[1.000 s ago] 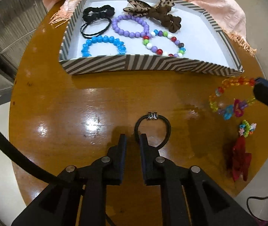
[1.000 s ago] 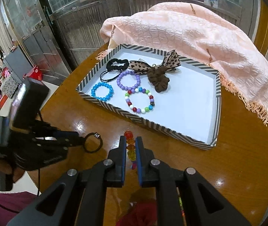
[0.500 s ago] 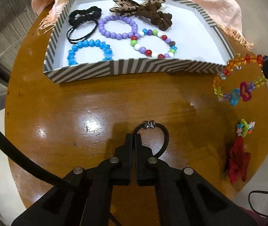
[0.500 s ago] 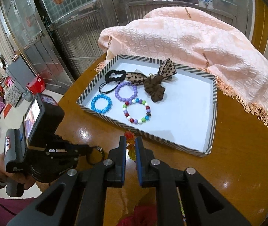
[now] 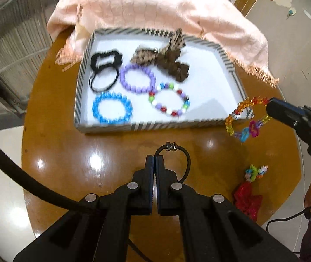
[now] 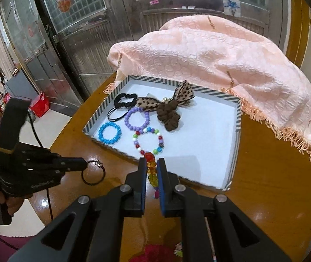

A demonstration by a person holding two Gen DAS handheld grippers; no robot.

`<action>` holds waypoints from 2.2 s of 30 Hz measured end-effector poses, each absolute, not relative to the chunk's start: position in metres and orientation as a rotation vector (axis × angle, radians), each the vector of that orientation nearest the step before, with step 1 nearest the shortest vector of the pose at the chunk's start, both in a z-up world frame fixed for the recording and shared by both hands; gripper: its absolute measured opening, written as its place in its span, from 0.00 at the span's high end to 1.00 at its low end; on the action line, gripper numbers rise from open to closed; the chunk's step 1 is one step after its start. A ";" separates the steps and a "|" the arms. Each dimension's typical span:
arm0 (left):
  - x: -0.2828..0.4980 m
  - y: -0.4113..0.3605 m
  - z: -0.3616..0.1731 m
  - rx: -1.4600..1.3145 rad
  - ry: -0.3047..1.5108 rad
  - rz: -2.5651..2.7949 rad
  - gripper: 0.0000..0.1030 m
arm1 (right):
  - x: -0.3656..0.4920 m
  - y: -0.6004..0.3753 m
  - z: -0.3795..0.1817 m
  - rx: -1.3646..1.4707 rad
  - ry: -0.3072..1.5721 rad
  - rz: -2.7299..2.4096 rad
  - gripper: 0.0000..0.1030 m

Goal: Organize jewelry
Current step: 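Carry the black hair tie and rainbow crystal bracelet over the tray with both tools, then lower both items into the tray and open both tools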

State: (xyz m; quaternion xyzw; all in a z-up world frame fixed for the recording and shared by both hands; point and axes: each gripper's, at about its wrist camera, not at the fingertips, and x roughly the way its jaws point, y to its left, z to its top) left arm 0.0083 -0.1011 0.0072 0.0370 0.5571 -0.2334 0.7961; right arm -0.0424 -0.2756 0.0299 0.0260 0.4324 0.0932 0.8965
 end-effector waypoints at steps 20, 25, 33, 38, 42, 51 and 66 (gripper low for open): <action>0.051 -0.170 0.012 0.111 1.152 -0.494 0.98 | 0.013 -0.314 0.023 0.061 0.926 0.147 0.91; 0.058 -0.184 0.004 0.103 1.174 -0.503 0.98 | 0.035 -0.318 0.012 0.063 0.955 0.161 0.91; 0.072 -0.201 -0.014 0.088 1.217 -0.514 0.98 | 0.080 -0.321 -0.009 0.087 1.005 0.220 0.91; 0.085 -0.207 -0.028 0.059 1.253 -0.512 0.98 | 0.116 -0.325 -0.033 0.083 1.061 0.222 0.91; 0.092 -0.208 -0.037 0.043 1.279 -0.499 0.98 | 0.143 -0.339 -0.052 0.123 1.086 0.192 0.91; 0.096 -0.216 -0.044 0.070 1.269 -0.471 0.97 | 0.174 -0.344 -0.072 0.172 1.098 0.173 0.91; 0.079 -0.217 -0.034 0.113 1.228 -0.458 0.76 | 0.115 -0.359 -0.032 0.203 1.018 0.136 0.61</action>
